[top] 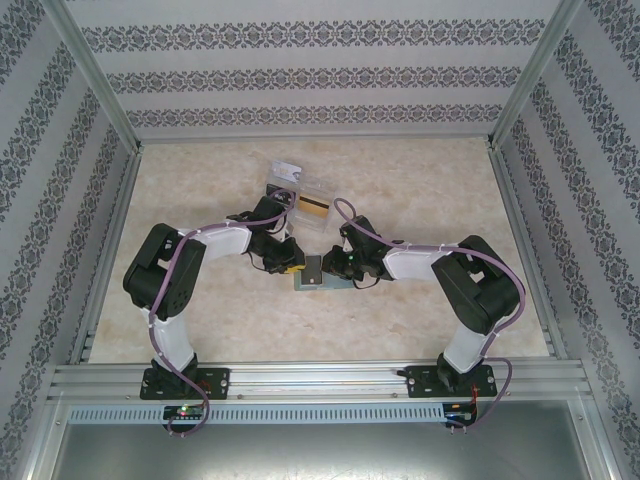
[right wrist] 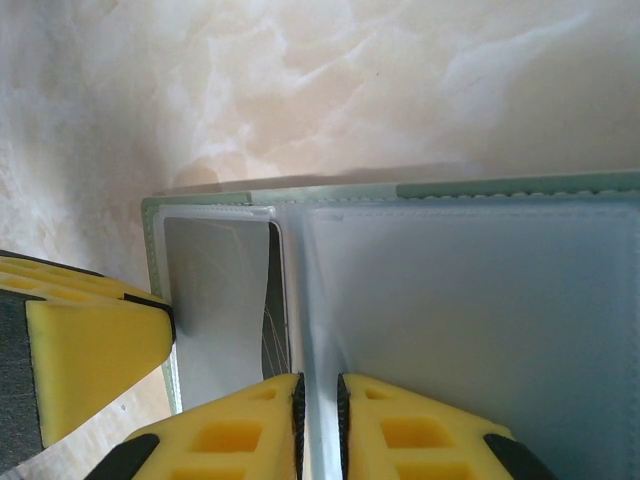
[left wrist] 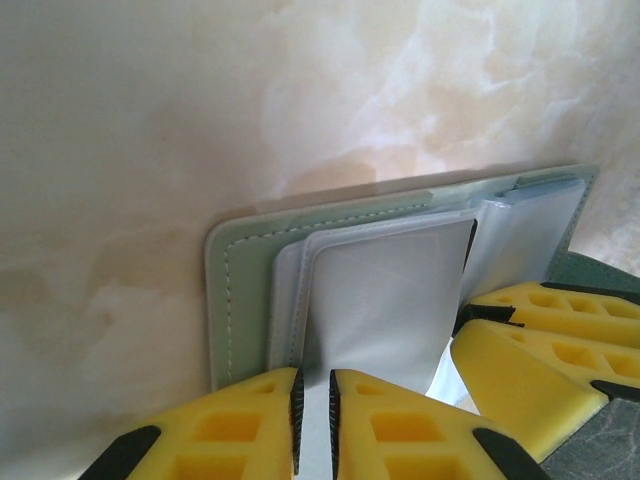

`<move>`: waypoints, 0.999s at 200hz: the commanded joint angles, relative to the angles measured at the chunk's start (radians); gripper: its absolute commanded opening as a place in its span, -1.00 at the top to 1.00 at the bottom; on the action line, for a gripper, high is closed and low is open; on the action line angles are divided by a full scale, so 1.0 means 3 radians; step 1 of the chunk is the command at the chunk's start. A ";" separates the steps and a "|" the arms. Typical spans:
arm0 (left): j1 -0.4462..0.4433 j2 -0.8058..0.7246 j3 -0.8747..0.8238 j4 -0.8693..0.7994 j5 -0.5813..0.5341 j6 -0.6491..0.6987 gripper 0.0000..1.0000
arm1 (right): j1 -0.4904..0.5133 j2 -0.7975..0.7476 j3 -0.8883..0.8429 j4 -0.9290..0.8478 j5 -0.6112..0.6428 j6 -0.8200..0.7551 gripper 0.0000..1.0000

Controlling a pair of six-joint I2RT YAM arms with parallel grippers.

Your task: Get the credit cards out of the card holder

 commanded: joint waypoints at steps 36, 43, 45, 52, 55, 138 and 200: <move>-0.0021 0.0107 -0.0018 0.0074 0.0057 -0.0002 0.66 | 0.0005 0.0090 0.0043 -0.0073 -0.0045 -0.0026 0.60; -0.0022 0.0117 -0.0021 0.0096 0.0087 -0.0010 0.67 | 0.0005 0.0088 0.0042 -0.0061 -0.0055 -0.0030 0.60; -0.0023 0.0121 -0.0019 0.0103 0.0091 -0.0013 0.68 | 0.0004 0.0090 0.0040 -0.0057 -0.0055 -0.0028 0.60; -0.0028 0.0132 -0.0013 0.0114 0.0117 -0.0014 0.69 | 0.0005 0.0085 0.0034 -0.0041 -0.0065 -0.0023 0.60; -0.0033 0.0137 -0.0012 0.0113 0.0121 -0.0014 0.70 | 0.0003 0.0086 0.0032 -0.0032 -0.0073 -0.0021 0.60; -0.0059 0.0179 -0.0036 0.0114 0.0104 -0.0034 0.79 | -0.0009 0.0083 0.0033 0.0050 -0.0205 -0.0031 0.68; -0.0056 0.0220 -0.0058 0.0133 0.0150 -0.0029 0.81 | 0.0025 0.0196 0.0130 0.0088 -0.0387 -0.0088 0.68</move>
